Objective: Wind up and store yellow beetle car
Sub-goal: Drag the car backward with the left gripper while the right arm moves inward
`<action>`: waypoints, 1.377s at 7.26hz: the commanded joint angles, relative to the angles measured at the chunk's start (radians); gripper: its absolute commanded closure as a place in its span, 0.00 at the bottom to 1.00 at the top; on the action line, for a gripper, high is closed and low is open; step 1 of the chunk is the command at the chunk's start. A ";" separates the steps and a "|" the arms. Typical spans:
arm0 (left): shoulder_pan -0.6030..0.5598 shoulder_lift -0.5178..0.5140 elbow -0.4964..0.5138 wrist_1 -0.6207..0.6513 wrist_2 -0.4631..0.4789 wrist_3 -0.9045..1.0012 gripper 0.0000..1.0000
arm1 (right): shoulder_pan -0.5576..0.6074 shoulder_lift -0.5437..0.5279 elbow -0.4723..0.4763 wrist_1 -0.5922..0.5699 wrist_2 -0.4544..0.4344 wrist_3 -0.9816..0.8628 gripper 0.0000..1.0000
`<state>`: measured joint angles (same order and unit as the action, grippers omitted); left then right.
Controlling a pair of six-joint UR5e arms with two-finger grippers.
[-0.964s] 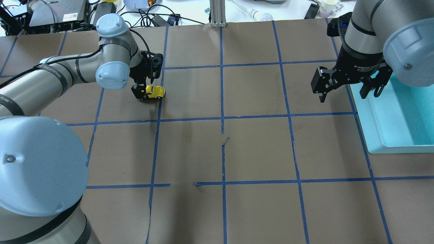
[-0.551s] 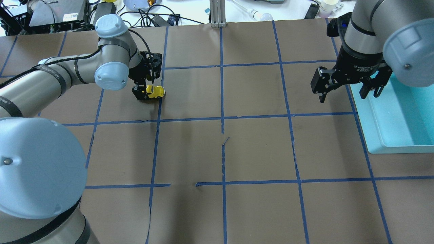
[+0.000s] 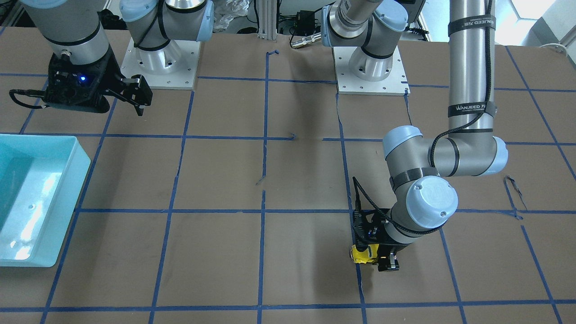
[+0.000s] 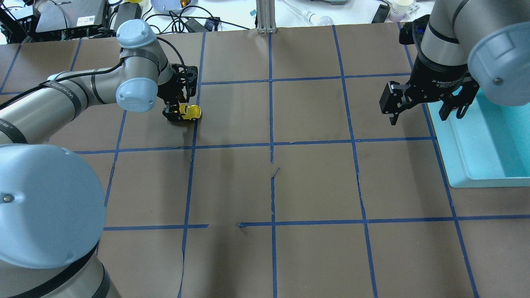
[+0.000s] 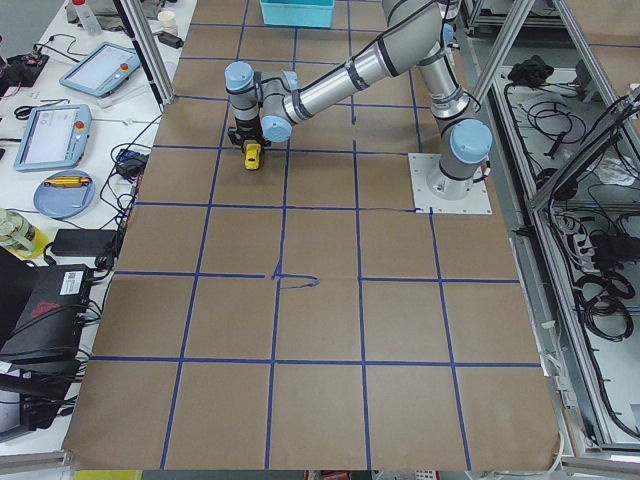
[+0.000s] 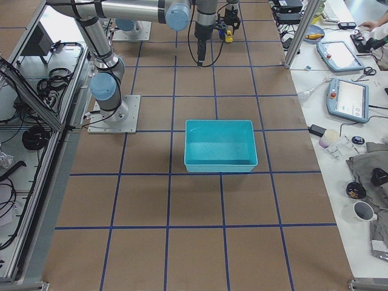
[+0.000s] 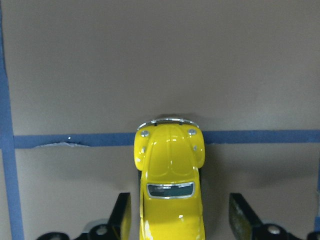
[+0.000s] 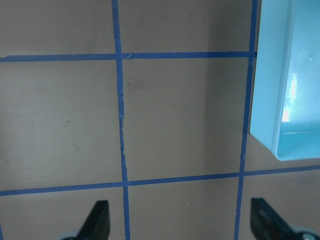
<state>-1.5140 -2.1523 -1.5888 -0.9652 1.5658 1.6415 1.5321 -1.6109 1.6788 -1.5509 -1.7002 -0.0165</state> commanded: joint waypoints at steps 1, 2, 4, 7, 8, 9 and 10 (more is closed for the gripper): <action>0.000 -0.004 0.001 0.000 0.005 0.001 1.00 | 0.000 -0.001 -0.001 0.000 0.002 0.000 0.00; 0.000 -0.009 0.004 0.000 0.005 0.000 1.00 | 0.000 0.000 0.001 0.000 0.002 0.000 0.00; 0.000 -0.015 0.007 0.000 0.006 0.011 1.00 | 0.000 0.000 0.001 0.000 0.004 0.000 0.00; 0.003 -0.021 0.010 0.000 0.008 0.012 1.00 | 0.002 -0.001 0.001 0.000 0.007 0.001 0.00; 0.015 -0.021 0.010 0.000 0.008 0.015 1.00 | 0.002 0.000 0.001 0.000 0.007 0.001 0.00; 0.038 -0.021 0.009 0.000 0.007 0.041 1.00 | 0.002 -0.001 0.001 0.000 0.007 0.001 0.00; 0.049 -0.021 0.004 0.003 0.010 0.059 1.00 | -0.001 0.000 -0.001 -0.002 0.008 -0.006 0.00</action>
<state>-1.4823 -2.1712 -1.5804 -0.9639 1.5734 1.6781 1.5333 -1.6116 1.6795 -1.5511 -1.6932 -0.0170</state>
